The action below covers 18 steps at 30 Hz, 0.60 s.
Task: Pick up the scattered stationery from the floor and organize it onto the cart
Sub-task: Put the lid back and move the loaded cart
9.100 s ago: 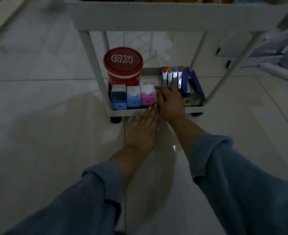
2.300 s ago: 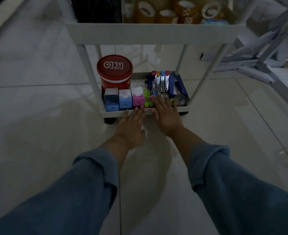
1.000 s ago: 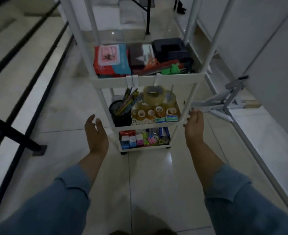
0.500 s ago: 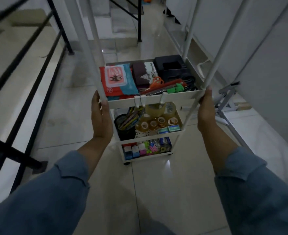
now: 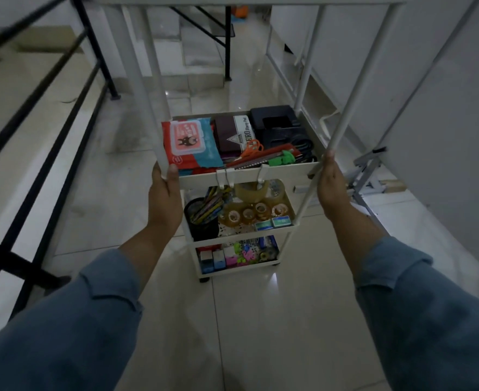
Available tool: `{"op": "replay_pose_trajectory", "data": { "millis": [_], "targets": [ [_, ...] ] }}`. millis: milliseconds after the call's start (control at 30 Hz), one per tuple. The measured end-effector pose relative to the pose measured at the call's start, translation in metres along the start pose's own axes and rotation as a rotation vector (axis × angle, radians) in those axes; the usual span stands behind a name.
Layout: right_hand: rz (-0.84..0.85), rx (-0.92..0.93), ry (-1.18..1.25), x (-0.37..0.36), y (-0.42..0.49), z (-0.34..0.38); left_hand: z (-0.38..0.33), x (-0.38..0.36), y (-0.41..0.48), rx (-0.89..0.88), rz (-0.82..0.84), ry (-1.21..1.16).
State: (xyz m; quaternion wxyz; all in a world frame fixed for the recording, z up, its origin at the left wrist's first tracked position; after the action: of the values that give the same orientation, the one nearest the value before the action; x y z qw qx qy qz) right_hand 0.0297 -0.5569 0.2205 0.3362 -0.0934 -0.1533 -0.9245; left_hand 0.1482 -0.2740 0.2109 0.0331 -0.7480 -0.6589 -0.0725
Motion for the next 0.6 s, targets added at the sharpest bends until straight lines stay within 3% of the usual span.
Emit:
{"op": "replay_pose_trajectory", "data": {
  "millis": [300,600],
  "targets": [
    [-0.062,0.012,-0.011,0.006,-0.002,-0.007,-0.005,-0.003,0.002,0.038,0.028,0.091],
    [-0.217,-0.024,0.008,0.06,-0.023,-0.02,-0.02,-0.047,-0.007,0.039,0.195,0.088]
  ]
}}
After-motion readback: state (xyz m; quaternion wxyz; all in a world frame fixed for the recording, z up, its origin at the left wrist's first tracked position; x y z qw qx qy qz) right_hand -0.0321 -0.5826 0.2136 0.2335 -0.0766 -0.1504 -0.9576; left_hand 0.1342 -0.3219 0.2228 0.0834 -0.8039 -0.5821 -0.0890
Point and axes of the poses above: each hand's wrist, its own y-axis towards the middle knuckle, its own x-axis out of the back of the hand, z = x × y, the point moved 4 cm from there along y, towards the middle knuckle, and after that the axes turned 10 degrees about x, right-handed, at the moved point
